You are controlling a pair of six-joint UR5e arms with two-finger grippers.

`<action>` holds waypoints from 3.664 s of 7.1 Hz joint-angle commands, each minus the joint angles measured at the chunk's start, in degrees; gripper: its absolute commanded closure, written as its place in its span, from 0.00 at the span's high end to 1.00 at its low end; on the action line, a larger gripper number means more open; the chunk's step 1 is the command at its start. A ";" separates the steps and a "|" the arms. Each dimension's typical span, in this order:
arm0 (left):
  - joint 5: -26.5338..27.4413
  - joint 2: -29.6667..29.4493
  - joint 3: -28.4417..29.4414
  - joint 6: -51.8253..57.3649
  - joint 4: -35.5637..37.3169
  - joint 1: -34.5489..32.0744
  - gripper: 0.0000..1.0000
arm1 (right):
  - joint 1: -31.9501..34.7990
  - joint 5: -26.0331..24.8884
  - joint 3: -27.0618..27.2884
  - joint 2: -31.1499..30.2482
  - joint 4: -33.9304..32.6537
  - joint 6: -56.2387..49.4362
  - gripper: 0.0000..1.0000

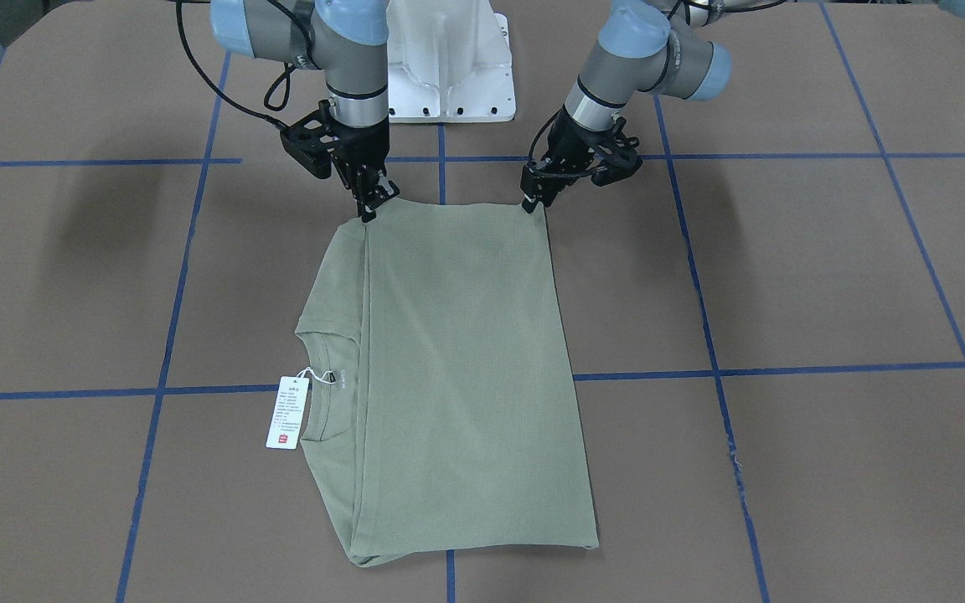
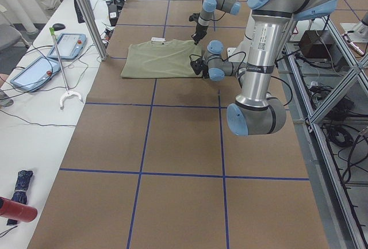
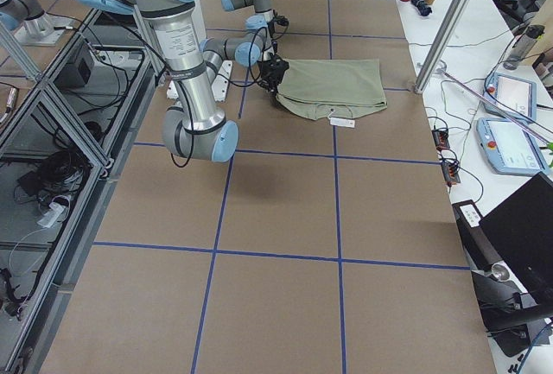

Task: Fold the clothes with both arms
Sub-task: 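Grasp the near edge corners with both grippers, then lift the near edge with both grippers and fold it toward the far edge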

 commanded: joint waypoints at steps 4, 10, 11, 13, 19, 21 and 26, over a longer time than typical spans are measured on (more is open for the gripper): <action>-0.65 -0.36 -2.14 0.55 1.82 0.39 0.00 | 0.06 0.00 0.17 -0.17 0.00 -0.20 0.00; -10.47 -0.17 -29.54 -4.55 19.73 0.66 0.00 | -4.09 0.44 27.03 -2.56 -23.70 7.27 0.00; -10.93 -3.23 -28.18 -3.33 22.10 -3.52 0.00 | -0.06 2.44 25.94 -1.16 -23.47 5.79 0.00; -11.11 -8.51 -20.82 0.97 22.21 -11.19 0.00 | 9.42 6.30 17.63 2.26 -17.70 -5.60 0.00; -10.76 -13.10 3.42 12.50 7.42 -20.25 0.00 | 17.81 12.39 -12.70 11.07 5.85 -14.08 0.00; -9.54 -15.20 9.77 12.59 4.11 -21.32 0.00 | 18.60 12.92 -18.35 11.86 10.80 -16.88 0.00; -4.96 -18.29 25.71 23.05 -11.87 -26.59 0.55 | 29.29 24.72 -39.28 18.28 26.37 -43.54 1.00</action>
